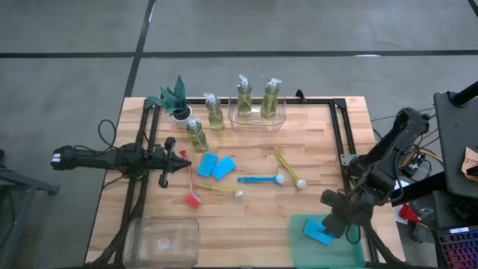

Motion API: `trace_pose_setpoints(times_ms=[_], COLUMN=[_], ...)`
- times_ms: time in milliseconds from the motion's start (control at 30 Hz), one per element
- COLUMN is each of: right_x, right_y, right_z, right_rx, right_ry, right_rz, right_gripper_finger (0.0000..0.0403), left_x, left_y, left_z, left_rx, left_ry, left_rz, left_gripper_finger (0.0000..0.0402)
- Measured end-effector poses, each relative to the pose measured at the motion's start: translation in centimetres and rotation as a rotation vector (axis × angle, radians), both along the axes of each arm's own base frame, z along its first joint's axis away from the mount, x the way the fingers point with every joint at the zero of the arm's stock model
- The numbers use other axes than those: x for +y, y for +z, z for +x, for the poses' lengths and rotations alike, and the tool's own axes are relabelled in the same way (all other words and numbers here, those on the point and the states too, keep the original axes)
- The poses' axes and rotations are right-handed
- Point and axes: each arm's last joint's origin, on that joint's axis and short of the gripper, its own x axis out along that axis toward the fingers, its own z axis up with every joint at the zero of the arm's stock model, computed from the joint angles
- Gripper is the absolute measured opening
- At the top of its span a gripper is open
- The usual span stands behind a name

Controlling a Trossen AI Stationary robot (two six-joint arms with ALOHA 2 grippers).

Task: Pick & Place Kitchen Sink Supplies
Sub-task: Put the blue sponge into the green bin

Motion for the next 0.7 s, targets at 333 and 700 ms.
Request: trace_pose_setpoints(times_ms=[333,700], right_x=[0.3,-0.1], right_y=[-5.3,-7.0], right_z=[-0.8,-0.9], right_rx=[0.094,0.059], right_ry=[-0.033,-0.057], right_rz=[0.037,0.005], right_gripper_finger=[0.0008,0.0008], left_x=[0.0,0.0], left_y=[0.0,0.0], left_z=[0.0,0.0], left_rx=[0.001,0.002], left_ry=[0.000,0.000], left_rz=[0.000,0.000], left_gripper_finger=[0.0000,0.0000])
